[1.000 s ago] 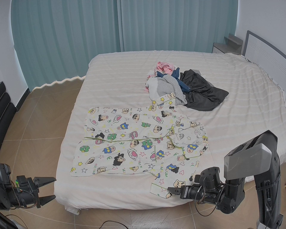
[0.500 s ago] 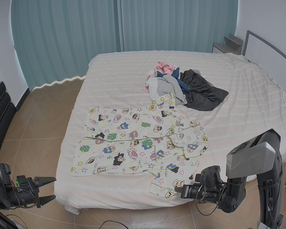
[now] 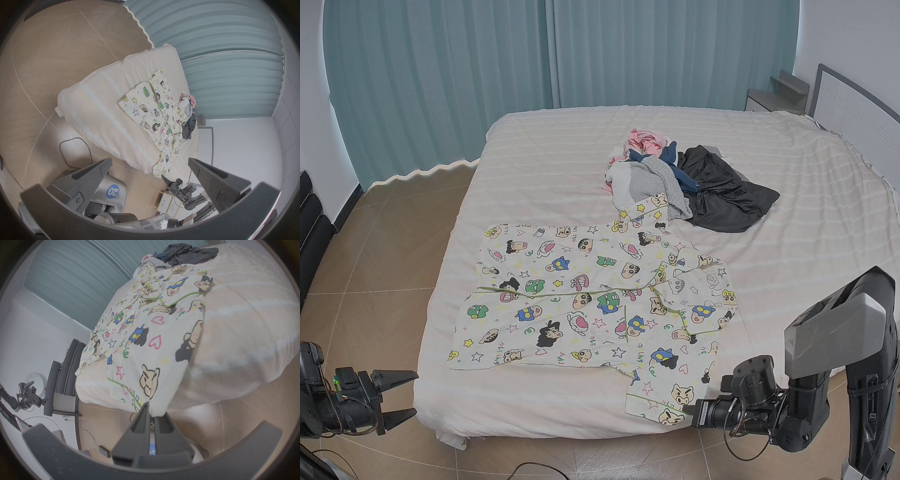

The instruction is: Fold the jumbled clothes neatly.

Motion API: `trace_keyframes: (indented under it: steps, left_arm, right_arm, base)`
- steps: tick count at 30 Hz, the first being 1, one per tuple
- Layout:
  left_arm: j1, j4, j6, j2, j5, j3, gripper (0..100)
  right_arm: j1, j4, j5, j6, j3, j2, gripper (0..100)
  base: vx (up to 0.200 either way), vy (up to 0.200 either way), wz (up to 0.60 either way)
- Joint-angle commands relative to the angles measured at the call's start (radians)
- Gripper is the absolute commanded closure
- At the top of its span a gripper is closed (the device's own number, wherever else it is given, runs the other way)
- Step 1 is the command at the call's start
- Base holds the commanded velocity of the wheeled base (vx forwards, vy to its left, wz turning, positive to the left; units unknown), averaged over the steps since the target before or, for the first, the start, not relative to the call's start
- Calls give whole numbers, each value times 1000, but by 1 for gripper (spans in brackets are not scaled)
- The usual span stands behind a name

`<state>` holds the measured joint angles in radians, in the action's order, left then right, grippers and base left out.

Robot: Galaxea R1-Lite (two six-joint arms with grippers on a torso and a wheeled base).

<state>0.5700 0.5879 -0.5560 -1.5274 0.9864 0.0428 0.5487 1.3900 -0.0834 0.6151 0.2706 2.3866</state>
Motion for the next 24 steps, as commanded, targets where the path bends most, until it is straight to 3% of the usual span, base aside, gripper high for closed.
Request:
trace_keyframes:
  steps: [1, 4, 6, 11, 14, 19, 24]
  left_arm:
    - [-42, 10, 1, -3, -66, 16, 0]
    - [-173, 9, -10, -5, -258, 16, 0]
    - [-257, 10, -27, -20, -345, 17, 0]
    - [-363, 7, -116, -42, -376, 63, 0]
    - [-424, 1, -226, -129, -468, 178, 0]
    - [-555, 17, -263, -353, -689, 256, 0]
    - [-608, 132, -328, -519, -830, 322, 0]
  right_arm:
    - [-21, 1, -33, 0, -67, -73, 100]
    - [-23, 3, -65, 3, -110, -115, 100]
    - [-23, 4, -65, 5, -116, -126, 100]
    - [-16, 4, -62, 2, -120, -127, 100]
    - [-13, 11, -58, -2, -131, -132, 100]
    - [-12, 70, -56, -2, -149, -132, 100]
    - [-13, 107, -55, 0, -162, -129, 100]
  base:
    - [0, 0, 0]
    - [0, 0, 0]
    - [0, 0, 0]
    - [0, 0, 0]
    - [0, 0, 0]
    - [0, 0, 0]
    - [0, 0, 0]
